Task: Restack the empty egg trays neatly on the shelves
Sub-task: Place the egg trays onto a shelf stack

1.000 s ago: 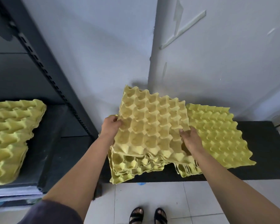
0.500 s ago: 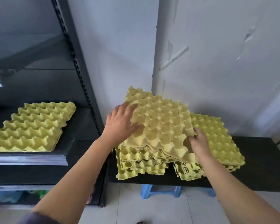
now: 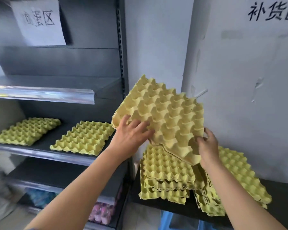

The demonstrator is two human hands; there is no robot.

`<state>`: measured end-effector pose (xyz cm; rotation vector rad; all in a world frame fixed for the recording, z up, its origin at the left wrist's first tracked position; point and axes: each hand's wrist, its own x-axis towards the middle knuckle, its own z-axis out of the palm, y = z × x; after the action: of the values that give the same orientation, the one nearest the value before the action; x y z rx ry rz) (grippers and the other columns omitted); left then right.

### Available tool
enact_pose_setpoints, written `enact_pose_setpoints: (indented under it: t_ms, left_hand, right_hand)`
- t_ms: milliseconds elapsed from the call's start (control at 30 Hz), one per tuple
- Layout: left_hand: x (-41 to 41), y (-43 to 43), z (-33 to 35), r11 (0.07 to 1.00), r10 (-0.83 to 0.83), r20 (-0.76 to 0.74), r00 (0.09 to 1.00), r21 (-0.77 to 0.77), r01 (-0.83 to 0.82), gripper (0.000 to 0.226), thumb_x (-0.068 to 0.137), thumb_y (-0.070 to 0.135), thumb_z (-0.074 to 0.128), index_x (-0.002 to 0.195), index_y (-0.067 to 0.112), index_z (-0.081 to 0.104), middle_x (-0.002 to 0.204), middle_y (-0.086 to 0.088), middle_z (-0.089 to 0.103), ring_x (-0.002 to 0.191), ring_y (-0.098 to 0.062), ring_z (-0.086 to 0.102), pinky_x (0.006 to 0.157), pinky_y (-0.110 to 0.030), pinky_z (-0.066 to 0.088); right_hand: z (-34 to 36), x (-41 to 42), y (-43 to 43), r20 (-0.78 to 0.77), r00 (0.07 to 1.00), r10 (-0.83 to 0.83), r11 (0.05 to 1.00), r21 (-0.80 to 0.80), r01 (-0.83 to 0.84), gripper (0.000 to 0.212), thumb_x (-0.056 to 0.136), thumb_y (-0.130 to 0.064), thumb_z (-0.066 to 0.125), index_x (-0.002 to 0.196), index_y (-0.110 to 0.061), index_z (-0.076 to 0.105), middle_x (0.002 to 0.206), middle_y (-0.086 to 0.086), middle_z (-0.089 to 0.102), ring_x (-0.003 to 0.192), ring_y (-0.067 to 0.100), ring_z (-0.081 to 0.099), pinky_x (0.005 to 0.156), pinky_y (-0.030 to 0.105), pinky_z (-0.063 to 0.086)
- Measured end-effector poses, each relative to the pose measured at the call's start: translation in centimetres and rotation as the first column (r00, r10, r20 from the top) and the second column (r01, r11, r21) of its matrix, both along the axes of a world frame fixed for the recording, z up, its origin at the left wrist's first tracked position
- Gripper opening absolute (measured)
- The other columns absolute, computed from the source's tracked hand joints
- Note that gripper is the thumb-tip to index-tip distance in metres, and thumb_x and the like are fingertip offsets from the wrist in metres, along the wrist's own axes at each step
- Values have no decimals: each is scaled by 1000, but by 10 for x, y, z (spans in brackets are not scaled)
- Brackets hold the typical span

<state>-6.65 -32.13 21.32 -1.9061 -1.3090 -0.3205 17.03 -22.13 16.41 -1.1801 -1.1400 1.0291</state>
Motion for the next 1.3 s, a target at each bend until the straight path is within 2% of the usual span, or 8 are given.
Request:
enact_pose_setpoints:
  t_ms: [100,267,367,467,600,867,1033,1300]
  left_hand:
    - [-42,-15,23,992,69,-1,998,102,-69,45,58,15,82,99,26,67,104,-2,64,81,-25,63,88,-51,44]
    - [-124,-42,53,966,170,61,984,185,-179,46,57,16,85,99,22,67,107,-3,64,86,-28,64,91,-54,43]
    - [-183,-57,70,944,199,121,973,242,-223,49,58,11,85,101,20,64,108,-5,63,88,-29,64,94,-52,42]
    - [-249,-66,83,932,189,147,971,286,-225,45,60,6,84,100,16,65,106,-4,63,86,-30,63,97,-45,35]
    - [-328,-74,90,924,185,176,967,305,-232,39,63,1,80,97,14,65,105,-4,63,85,-30,61,96,-39,29]
    - [-449,-83,88,911,232,394,890,232,-340,35,62,-5,78,91,9,68,103,-6,66,84,-33,64,76,-42,52]
    - [-537,-78,85,874,339,497,799,147,-463,35,69,-7,71,99,9,63,114,-5,61,96,-34,59,59,-37,49]
    - [-672,-57,88,810,484,572,662,-8,-586,37,85,-3,57,119,11,59,131,-2,50,116,-29,48,77,-42,48]
  right_hand:
    - [30,-40,-11,-21,995,99,991,98,-96,37,91,-12,53,124,-29,57,115,2,66,99,24,66,87,44,54]
    - [74,-121,-28,-40,971,235,950,220,-221,48,90,-26,57,135,-38,46,140,-2,50,127,15,48,108,42,39]
    - [99,-180,-46,32,957,288,908,307,-283,47,82,-41,60,128,-42,51,127,-1,56,116,16,53,100,36,42]
    - [118,-245,-58,76,956,283,873,393,-290,21,94,-25,58,114,-29,60,117,2,62,111,17,57,90,27,42]
    - [133,-325,-70,124,956,265,858,421,-293,14,96,-19,54,104,-24,63,113,-4,63,107,10,57,88,21,40]
    - [153,-467,-65,371,902,219,778,491,-391,10,98,-24,49,99,-25,59,90,-19,56,83,-3,51,69,5,36]
    - [166,-566,-44,488,833,259,730,466,-500,11,100,-23,45,96,-27,55,85,-18,54,74,-2,50,64,6,36]
    - [173,-716,-6,621,712,329,706,339,-622,27,101,-26,38,108,-15,61,98,4,63,86,20,58,75,32,45]
